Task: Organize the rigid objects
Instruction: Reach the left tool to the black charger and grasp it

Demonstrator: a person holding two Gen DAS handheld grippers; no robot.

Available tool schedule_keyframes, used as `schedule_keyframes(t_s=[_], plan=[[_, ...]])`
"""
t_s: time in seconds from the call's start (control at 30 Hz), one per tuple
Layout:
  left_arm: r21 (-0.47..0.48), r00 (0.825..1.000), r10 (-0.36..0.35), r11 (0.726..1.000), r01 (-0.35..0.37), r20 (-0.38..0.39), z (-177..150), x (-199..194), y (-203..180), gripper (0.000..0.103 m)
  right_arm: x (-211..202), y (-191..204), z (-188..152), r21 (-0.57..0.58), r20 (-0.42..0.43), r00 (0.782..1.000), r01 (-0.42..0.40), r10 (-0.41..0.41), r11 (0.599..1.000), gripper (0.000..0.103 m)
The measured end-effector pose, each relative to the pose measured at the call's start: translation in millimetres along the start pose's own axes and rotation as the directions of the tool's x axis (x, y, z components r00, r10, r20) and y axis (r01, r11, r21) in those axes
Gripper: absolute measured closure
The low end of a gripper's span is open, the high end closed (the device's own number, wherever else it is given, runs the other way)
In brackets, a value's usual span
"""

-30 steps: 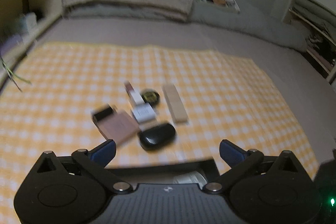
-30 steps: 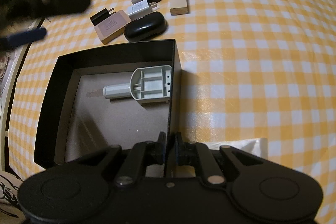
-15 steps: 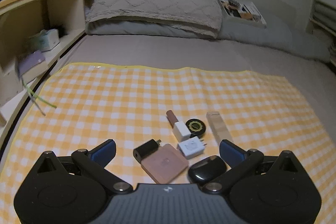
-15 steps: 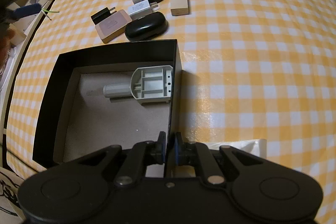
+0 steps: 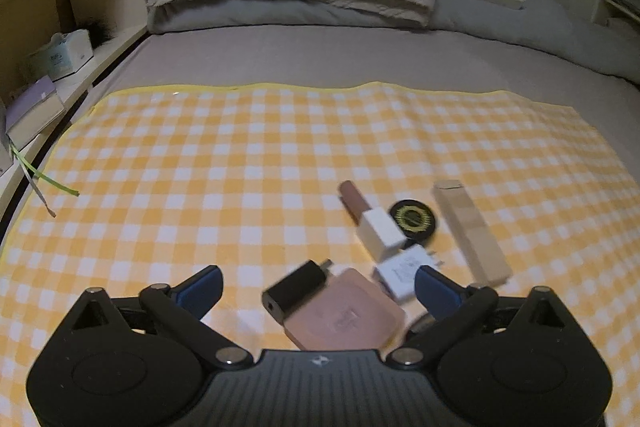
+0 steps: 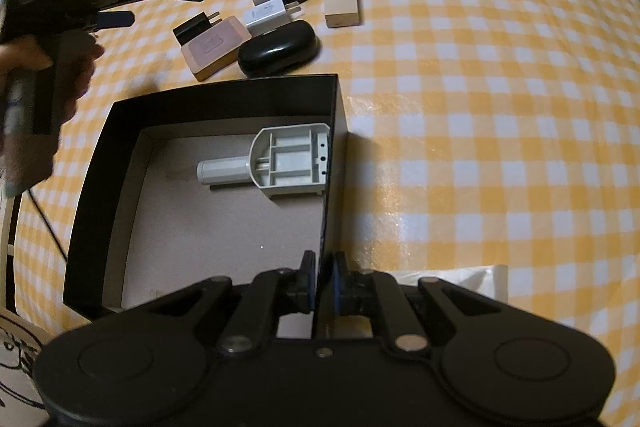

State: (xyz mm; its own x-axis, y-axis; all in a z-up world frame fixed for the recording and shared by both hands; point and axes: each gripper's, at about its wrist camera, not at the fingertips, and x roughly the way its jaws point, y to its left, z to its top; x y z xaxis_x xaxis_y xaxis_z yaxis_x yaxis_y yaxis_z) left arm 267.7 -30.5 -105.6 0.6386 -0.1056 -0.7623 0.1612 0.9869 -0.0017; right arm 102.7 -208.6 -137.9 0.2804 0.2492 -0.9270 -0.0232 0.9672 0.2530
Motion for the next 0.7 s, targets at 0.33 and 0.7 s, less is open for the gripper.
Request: schedule_keyframes(t_s=[0.33,0.7], plan=[[-0.241,0.991,0.042,0.968,-0.072,-0.13,4.3,50.7,24.8,0.023,1.5,1.2,0.3,0.001,-0.009,1.0,0.0,0.0,1.0,0.093],[-0.337,0.976,0.097,0.928,-0.159,-0.195,5.4,73.0,30.8,0.039,3.7,1.0,0.1,0.005,-0.014,1.0,-0.005,0.005,1.0,0.093]])
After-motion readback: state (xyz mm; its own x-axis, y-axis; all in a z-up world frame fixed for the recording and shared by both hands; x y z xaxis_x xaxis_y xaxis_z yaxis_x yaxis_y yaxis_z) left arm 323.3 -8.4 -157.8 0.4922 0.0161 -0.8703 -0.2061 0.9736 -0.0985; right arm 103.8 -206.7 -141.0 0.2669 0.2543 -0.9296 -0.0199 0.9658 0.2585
